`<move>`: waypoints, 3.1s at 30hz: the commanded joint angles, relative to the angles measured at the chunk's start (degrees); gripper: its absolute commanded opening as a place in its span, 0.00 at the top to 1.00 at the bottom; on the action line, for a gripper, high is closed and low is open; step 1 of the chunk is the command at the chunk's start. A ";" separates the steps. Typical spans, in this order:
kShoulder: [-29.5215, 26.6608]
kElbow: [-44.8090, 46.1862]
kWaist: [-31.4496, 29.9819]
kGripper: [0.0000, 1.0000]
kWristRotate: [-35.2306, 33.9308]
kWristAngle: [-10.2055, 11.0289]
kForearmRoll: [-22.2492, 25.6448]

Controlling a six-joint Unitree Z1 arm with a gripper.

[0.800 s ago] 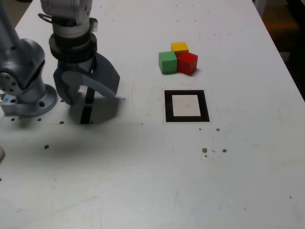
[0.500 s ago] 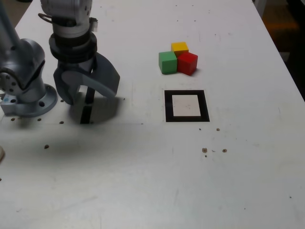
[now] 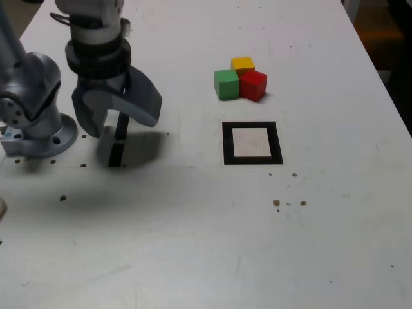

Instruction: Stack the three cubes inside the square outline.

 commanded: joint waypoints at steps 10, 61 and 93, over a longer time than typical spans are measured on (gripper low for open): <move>-3.65 -22.16 0.56 0.00 -9.20 4.55 12.91; 39.46 -55.80 18.27 0.03 -44.43 0.61 14.28; 41.21 -53.96 21.97 0.36 -34.20 0.13 11.56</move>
